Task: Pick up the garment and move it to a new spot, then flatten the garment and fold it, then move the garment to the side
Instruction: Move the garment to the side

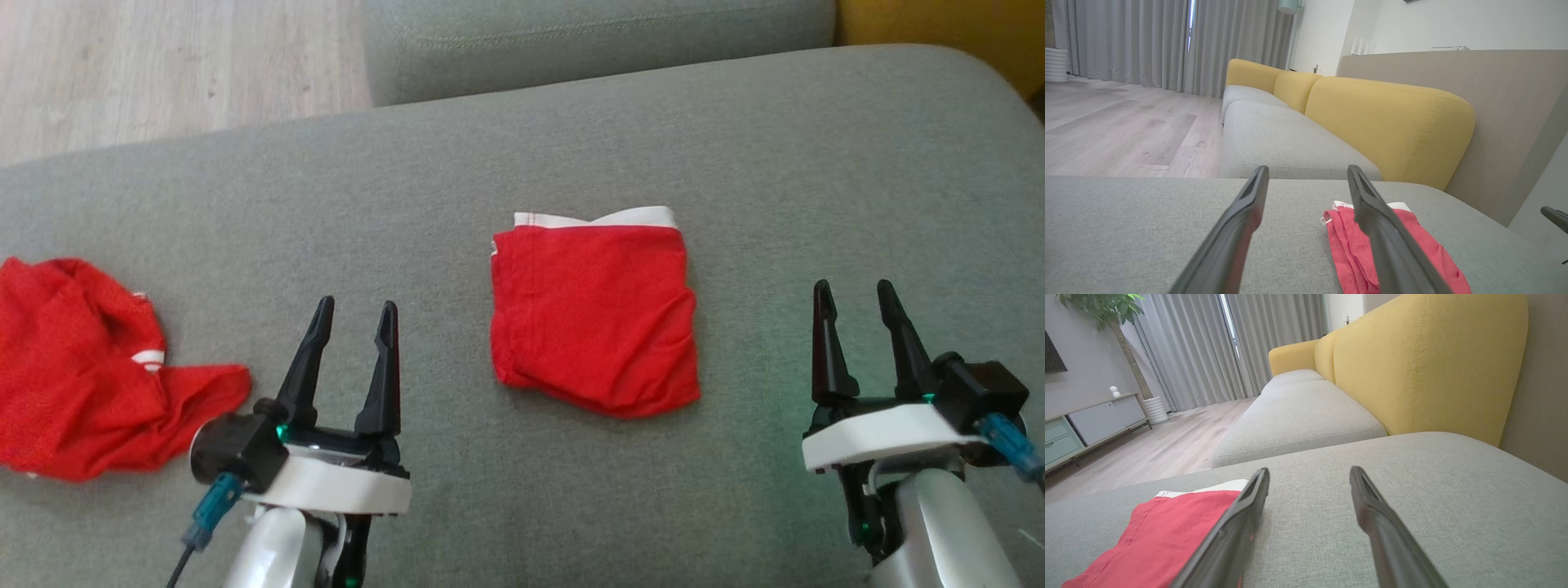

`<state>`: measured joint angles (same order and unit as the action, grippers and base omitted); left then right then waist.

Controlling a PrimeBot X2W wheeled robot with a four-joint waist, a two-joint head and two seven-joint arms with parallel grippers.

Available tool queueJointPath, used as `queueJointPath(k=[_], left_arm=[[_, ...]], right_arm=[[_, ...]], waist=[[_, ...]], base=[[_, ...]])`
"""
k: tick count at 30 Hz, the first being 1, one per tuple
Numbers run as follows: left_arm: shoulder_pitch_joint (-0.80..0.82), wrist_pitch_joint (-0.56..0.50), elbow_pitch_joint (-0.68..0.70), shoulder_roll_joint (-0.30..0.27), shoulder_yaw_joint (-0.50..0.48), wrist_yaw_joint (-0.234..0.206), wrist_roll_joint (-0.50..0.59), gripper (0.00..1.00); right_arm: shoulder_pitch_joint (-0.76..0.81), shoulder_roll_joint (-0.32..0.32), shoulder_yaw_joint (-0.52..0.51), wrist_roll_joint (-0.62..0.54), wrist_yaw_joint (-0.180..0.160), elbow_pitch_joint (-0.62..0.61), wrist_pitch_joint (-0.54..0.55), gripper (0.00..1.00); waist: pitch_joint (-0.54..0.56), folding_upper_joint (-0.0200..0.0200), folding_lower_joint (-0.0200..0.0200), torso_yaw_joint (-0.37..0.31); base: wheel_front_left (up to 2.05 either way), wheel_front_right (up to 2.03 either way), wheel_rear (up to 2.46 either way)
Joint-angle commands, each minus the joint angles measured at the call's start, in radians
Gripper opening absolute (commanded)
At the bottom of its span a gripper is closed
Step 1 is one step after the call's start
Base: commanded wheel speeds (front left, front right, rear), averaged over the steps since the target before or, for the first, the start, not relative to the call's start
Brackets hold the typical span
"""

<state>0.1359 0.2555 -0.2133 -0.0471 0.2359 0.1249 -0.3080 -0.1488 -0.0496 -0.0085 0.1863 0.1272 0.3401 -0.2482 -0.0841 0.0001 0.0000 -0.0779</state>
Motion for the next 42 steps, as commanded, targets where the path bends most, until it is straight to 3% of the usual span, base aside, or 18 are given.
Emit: queueJointPath(k=[1, 8, 30, 31, 32, 33, 42], left_arm=[[0.043, 0.006, 0.038, -0.003, -0.022, 0.006, 0.004, 1.00], [0.065, 0.006, 0.039, -0.003, -0.005, 0.006, 0.005, 1.00], [0.116, 0.006, 0.029, -0.003, 0.046, 0.006, -0.019, 1.00], [0.117, 0.006, 0.028, -0.003, 0.046, 0.006, -0.019, 1.00], [0.118, 0.006, 0.028, -0.003, 0.045, 0.006, -0.019, 1.00], [0.119, 0.006, 0.027, -0.003, 0.044, 0.006, -0.019, 1.00], [0.109, 0.006, 0.031, -0.003, 0.035, 0.006, -0.010, 1.00]], right_arm=[[-0.030, -0.001, 0.020, 0.004, 0.003, -0.032, -0.013, 1.00], [-0.082, -0.001, 0.042, 0.003, 0.003, 0.018, -0.014, 1.00], [-0.282, -0.001, 0.175, 0.102, 0.003, 0.412, 0.155, 1.00], [-0.290, -0.001, 0.181, 0.103, 0.003, 0.422, 0.148, 0.73], [-0.299, -0.001, 0.183, 0.095, 0.003, 0.431, 0.136, 0.12], [-0.308, -0.001, 0.182, 0.073, 0.003, 0.441, 0.121, 0.00], [-0.368, -0.001, 0.143, -0.182, 0.003, 0.464, 0.033, 0.00]], waist=[[-0.011, -0.0001, 0.0000, 0.010], [-0.044, -0.0001, 0.0000, 0.051], [-0.142, -0.0001, 0.0000, 0.195], [-0.144, -0.0001, 0.0000, 0.197], [-0.144, -0.0001, 0.0000, 0.198], [-0.144, -0.0001, 0.0000, 0.199], [-0.102, -0.0001, 0.0000, 0.147]], base=[[0.00, 0.00, 0.00], [0.00, 0.00, 0.00], [0.00, 0.00, 0.00], [0.00, 0.00, 0.00], [0.00, 0.00, 0.00], [0.00, 0.00, 0.00], [0.00, 0.00, 0.00]])
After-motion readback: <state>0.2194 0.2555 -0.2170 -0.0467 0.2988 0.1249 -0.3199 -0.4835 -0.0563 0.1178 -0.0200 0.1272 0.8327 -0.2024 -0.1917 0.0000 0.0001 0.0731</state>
